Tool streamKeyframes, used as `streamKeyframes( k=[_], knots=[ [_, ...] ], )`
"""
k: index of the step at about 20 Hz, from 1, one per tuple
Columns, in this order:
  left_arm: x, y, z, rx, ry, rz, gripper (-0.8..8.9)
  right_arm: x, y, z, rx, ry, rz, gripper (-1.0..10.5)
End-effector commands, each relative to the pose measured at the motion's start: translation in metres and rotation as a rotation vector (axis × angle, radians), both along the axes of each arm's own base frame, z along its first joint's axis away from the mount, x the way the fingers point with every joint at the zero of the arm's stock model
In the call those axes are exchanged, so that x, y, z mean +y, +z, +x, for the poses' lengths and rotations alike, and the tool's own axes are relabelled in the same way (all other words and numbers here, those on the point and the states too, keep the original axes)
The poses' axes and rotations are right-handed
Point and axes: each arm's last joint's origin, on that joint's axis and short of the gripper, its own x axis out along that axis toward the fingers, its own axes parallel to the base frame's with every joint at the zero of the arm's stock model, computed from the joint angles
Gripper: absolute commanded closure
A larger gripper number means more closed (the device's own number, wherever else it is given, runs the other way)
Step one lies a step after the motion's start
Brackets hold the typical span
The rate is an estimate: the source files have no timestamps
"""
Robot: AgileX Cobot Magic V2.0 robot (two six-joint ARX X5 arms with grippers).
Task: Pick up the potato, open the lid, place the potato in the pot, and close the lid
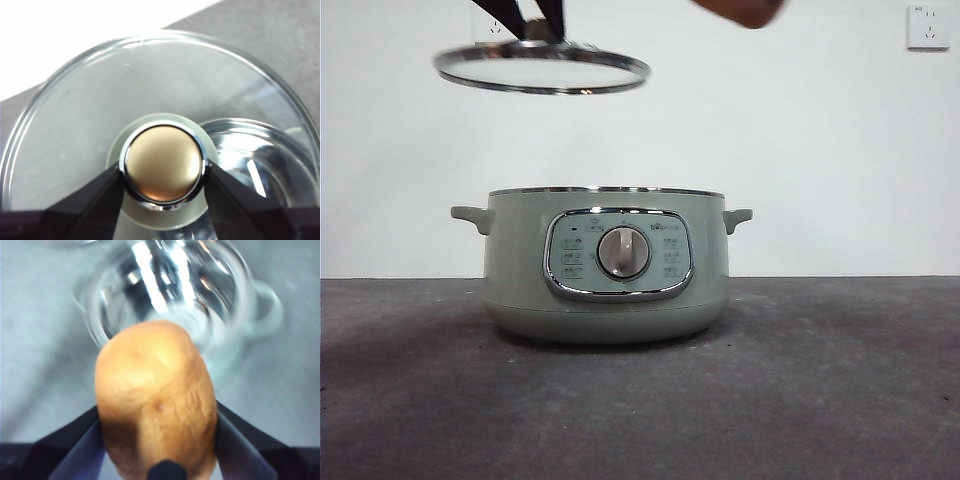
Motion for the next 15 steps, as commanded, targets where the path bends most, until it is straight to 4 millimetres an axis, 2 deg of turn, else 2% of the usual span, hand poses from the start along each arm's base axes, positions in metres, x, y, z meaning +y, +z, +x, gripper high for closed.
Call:
streamKeyframes(
  k=[1, 4, 8, 11, 15],
  knots=[
    [0.025, 0.019, -0.006, -0.062, 0.049, -0.008, 8.23, 0.025, -0.003, 0.037, 0.023, 0.047, -0.027, 9.6],
    [0.055, 0.021, -0.005, -0.035, 0.124, 0.002, 8.23, 0.059, -0.02, 0.085, 0.065, 0.06, -0.062, 9.6],
    [0.081, 0.021, 0.0, -0.036, 0.192, 0.004, 8.23, 0.097, -0.059, 0.135, 0.126, 0.064, -0.111, 9.6],
    [0.098, 0.022, 0.002, -0.043, 0.23, 0.01, 8.23, 0.116, -0.101, 0.16, 0.176, 0.059, -0.153, 9.6],
    [0.115, 0.022, 0.004, -0.05, 0.27, 0.011, 8.23, 0.127, -0.147, 0.174, 0.246, 0.058, -0.206, 9.6]
  ],
)
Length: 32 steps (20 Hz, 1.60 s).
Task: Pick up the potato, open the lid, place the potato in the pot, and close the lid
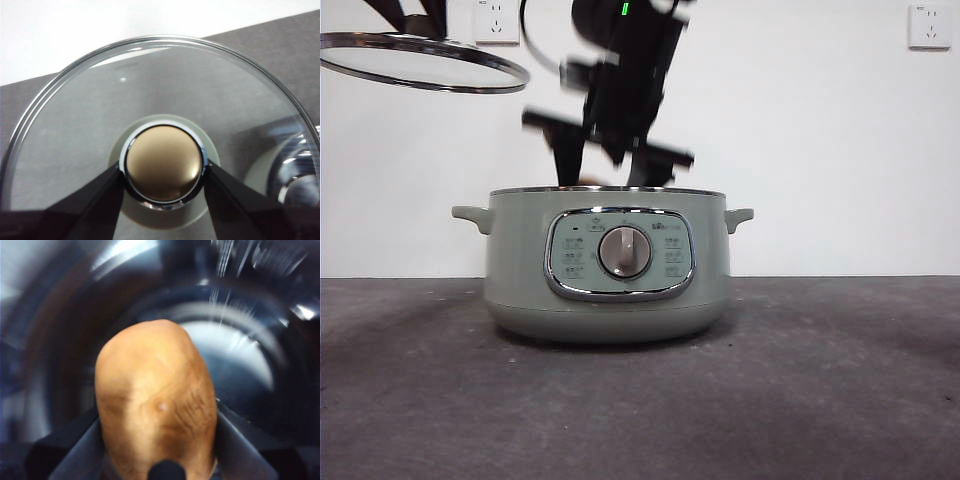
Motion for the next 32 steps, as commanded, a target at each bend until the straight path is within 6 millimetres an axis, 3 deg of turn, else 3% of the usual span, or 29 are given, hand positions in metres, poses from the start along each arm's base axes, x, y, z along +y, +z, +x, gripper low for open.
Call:
streamKeyframes(
  k=[1, 5, 6, 8, 10, 13, 16, 19, 23, 27, 32],
  knots=[
    [0.007, 0.012, -0.006, -0.061, 0.005, 0.0, 8.23, 0.004, -0.016, 0.005, 0.02, 0.009, -0.023, 9.6],
    [0.009, 0.011, -0.006, -0.054, -0.004, 0.014, 8.23, 0.004, -0.026, 0.007, 0.042, 0.009, -0.041, 9.4],
    [0.008, 0.011, -0.007, -0.049, -0.016, 0.005, 8.23, 0.003, -0.027, 0.006, 0.053, 0.011, -0.052, 8.4],
    [0.007, 0.011, -0.007, -0.046, -0.044, -0.018, 8.23, 0.002, -0.028, 0.004, 0.073, 0.012, -0.069, 4.0],
    [0.006, 0.011, -0.007, -0.046, -0.045, -0.018, 8.23, 0.004, -0.022, 0.002, 0.046, 0.008, -0.073, 4.1],
    [0.005, 0.011, -0.007, -0.045, -0.054, -0.024, 8.23, 0.0, 0.014, -0.007, -0.022, 0.033, -0.081, 4.1],
    [-0.007, 0.011, -0.008, -0.043, -0.103, -0.044, 8.22, -0.02, 0.076, -0.037, -0.121, -0.001, -0.111, 4.1],
    [-0.031, 0.011, -0.011, -0.042, -0.167, -0.045, 8.23, -0.054, 0.137, -0.088, -0.183, -0.001, -0.186, 4.3],
    [-0.073, 0.008, -0.018, -0.022, -0.32, -0.079, 8.23, -0.09, 0.195, -0.151, -0.268, 0.043, -0.136, 9.7],
    [-0.105, -0.007, -0.02, 0.046, -0.409, -0.08, 8.23, -0.108, 0.216, -0.202, -0.294, 0.123, -0.033, 9.6],
    [-0.141, -0.042, -0.02, 0.184, -0.484, -0.048, 8.23, -0.129, 0.192, -0.26, -0.216, 0.241, -0.019, 9.6]
  ],
)
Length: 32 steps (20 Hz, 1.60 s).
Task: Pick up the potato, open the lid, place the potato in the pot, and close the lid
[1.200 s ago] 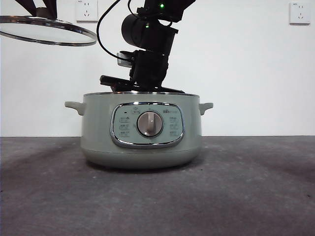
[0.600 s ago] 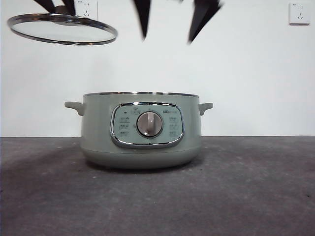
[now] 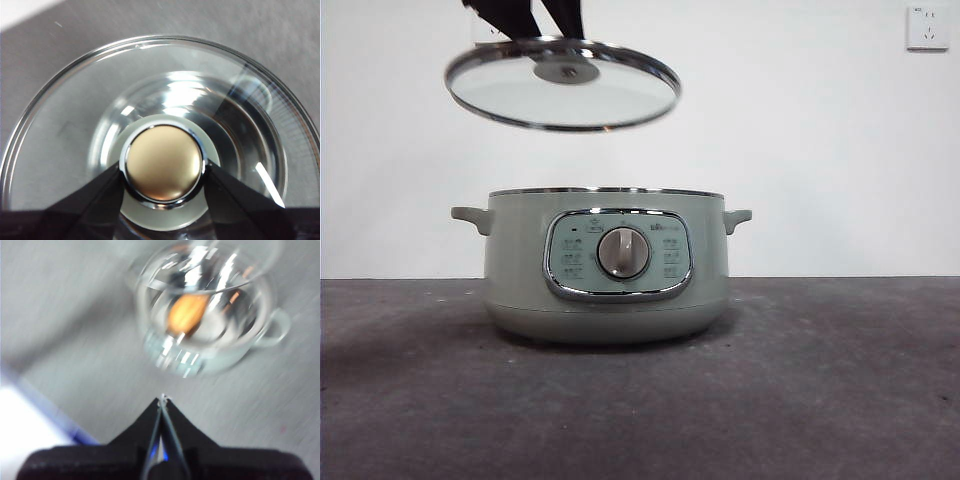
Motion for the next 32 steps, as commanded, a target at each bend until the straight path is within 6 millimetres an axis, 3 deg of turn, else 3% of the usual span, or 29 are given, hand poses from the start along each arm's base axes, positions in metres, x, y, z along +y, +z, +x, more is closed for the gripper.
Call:
streamKeyframes(
  k=[1, 7, 12, 25, 32],
  knots=[
    [-0.01, -0.007, -0.005, 0.019, -0.034, 0.012, 8.23, -0.009, -0.022, -0.018, 0.063, 0.021, -0.052, 9.6],
    [-0.029, -0.053, -0.001, 0.149, -0.072, 0.074, 8.23, -0.042, -0.066, -0.045, 0.12, -0.001, -0.117, 9.6],
    [-0.039, -0.071, 0.002, 0.159, -0.09, 0.079, 8.23, -0.064, -0.085, -0.054, 0.097, -0.082, -0.134, 9.6],
    [-0.051, -0.075, 0.011, 0.048, -0.073, 0.082, 8.23, -0.072, -0.087, -0.059, 0.098, -0.101, -0.107, 9.6],
    [-0.062, -0.124, 0.033, 0.165, -0.082, 0.126, 8.23, -0.072, -0.087, -0.059, 0.099, -0.104, -0.105, 9.6]
  ],
)
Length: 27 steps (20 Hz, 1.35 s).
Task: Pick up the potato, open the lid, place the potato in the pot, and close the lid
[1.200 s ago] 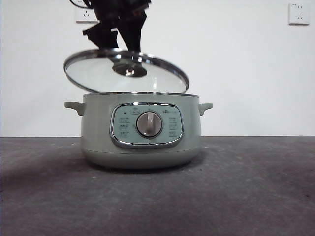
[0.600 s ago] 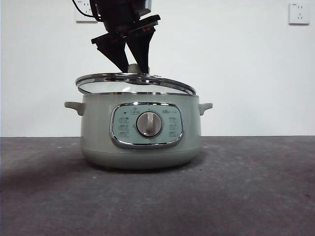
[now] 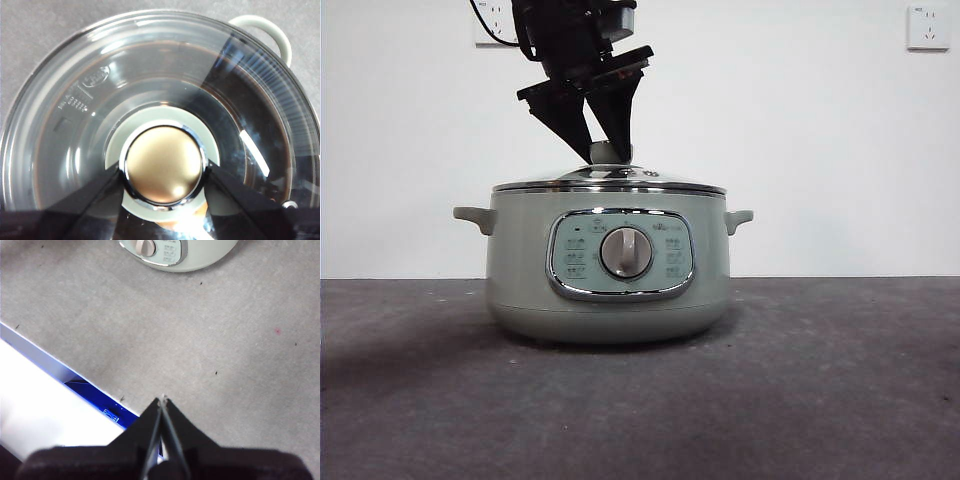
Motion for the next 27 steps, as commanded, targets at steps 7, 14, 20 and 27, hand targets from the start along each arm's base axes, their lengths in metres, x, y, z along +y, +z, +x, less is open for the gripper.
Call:
streamKeyframes(
  k=[7, 14, 20, 27],
  knots=[
    [-0.011, -0.05, 0.015, 0.135, -0.001, 0.053, 6.4, -0.001, -0.003, -0.001, 0.003, -0.015, -0.03, 9.6],
    [0.007, 0.004, 0.001, -0.006, 0.029, -0.028, 0.9, -0.002, -0.003, 0.0, -0.008, -0.023, -0.036, 9.6],
    [0.038, 0.098, -0.065, -0.175, 0.045, -0.15, 1.51, -0.002, -0.003, 0.0, -0.015, -0.029, -0.039, 9.5],
    [0.077, 0.161, -0.145, -0.288, 0.022, -0.21, 8.14, -0.002, -0.003, 0.001, -0.044, -0.047, -0.054, 9.5]
  ],
)
